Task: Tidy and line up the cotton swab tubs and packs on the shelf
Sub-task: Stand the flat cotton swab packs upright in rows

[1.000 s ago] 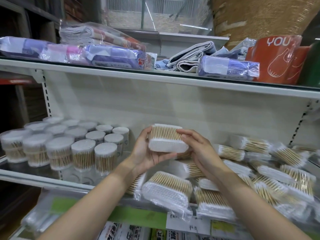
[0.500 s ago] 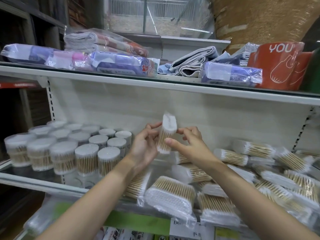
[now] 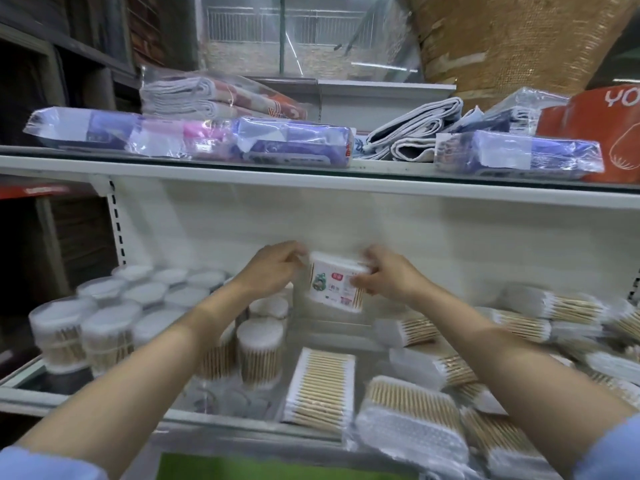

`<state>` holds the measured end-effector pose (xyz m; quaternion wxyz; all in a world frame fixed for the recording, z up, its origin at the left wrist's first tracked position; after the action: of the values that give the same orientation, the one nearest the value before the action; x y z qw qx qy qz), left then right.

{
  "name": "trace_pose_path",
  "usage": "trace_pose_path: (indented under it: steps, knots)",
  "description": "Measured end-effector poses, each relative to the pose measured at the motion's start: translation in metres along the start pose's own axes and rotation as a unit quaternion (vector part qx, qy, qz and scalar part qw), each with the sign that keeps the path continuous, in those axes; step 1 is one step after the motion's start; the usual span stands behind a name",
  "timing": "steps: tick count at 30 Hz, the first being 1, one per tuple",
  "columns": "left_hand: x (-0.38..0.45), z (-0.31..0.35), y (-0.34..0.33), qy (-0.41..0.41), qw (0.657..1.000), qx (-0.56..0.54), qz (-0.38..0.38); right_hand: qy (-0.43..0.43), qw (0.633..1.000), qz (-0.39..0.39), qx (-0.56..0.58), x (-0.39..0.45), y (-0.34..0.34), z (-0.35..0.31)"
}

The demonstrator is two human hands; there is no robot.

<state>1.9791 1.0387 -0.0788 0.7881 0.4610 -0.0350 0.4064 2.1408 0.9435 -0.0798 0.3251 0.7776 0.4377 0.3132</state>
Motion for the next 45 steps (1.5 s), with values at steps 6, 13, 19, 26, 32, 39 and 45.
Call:
trace_pose_path:
  steps: [6,13,19,26,32,39,45]
  knots:
    - [0.011,-0.021,-0.005,0.004,0.972,0.214,-0.092,-0.018,0.995,0.001,-0.100,0.020,-0.029,0.006]
    - [0.011,-0.031,-0.015,0.017,0.951,0.274,-0.143,-0.038,0.989,-0.017,-0.139,0.025,-0.048,0.010]
    - [0.013,0.003,-0.028,-0.019,0.961,0.239,-0.135,-0.028,0.994,0.002,-0.102,0.017,-0.019,0.012]
    - [0.004,0.072,-0.082,-0.095,0.979,0.086,-0.162,-0.052,0.994,0.072,0.069,-0.012,0.033,0.045]
    - [0.003,0.087,-0.131,-0.115,0.967,0.154,-0.169,-0.075,0.975,0.100,0.183,-0.039,0.050,0.067]
    - [-0.003,0.070,-0.111,-0.052,0.999,-0.011,-0.012,-0.049,0.949,0.143,0.278,-0.066,0.066,0.074]
    - [-0.030,0.061,-0.107,0.109,0.820,-0.561,-0.041,-0.073,0.920,0.123,0.364,-0.075,0.047,0.079]
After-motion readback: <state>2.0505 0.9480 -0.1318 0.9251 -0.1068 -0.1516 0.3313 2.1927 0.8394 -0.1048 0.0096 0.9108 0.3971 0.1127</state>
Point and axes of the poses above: each hand's wrist, its own x-axis towards the middle knuckle, its own y-axis out of the back of the hand, z = x × y, the point moved 6 cm from there along x, towards the middle knuckle, and after that the axes turned 6 degrees about -y, right-handed, at the moved point
